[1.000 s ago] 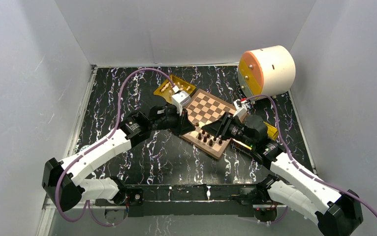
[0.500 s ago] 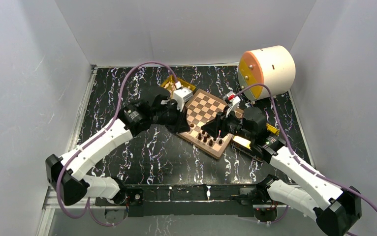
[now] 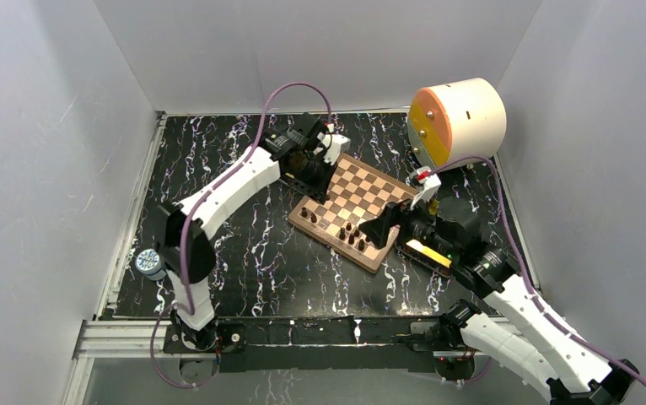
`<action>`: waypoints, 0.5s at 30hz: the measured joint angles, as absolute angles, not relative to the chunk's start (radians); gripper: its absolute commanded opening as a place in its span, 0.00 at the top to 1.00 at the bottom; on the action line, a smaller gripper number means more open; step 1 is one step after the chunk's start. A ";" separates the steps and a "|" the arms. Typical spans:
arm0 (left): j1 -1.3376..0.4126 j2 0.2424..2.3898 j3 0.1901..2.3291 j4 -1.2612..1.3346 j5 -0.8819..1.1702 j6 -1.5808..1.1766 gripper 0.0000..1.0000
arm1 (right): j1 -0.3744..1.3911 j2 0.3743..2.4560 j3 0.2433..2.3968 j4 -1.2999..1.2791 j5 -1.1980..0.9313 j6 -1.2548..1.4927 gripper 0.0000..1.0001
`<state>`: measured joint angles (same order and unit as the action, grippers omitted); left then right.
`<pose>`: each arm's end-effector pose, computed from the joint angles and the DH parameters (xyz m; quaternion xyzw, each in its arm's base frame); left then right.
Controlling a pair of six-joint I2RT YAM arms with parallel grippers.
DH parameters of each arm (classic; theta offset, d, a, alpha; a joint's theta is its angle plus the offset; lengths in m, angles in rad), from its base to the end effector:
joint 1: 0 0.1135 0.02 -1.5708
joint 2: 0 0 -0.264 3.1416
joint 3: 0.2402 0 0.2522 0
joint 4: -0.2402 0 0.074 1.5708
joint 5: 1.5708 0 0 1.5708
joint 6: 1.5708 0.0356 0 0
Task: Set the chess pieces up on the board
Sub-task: Place the chess piece on the chessboard.
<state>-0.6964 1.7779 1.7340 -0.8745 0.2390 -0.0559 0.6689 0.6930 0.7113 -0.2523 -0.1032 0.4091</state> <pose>0.2919 -0.2551 0.3348 0.3323 0.8807 -0.2219 0.2544 0.1289 0.1065 0.3213 -0.1332 0.7730 0.3524 0.5104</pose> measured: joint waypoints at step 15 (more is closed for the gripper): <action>-0.663 2.154 1.988 -1.087 0.051 0.030 1.00 | 0.669 0.611 0.713 -0.359 -0.037 0.423 0.01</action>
<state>-0.6628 2.1540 1.9877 -1.0874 0.0509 0.0303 0.6689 0.6113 0.7128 -0.3588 -0.0372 0.4229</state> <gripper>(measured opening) 0.088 0.984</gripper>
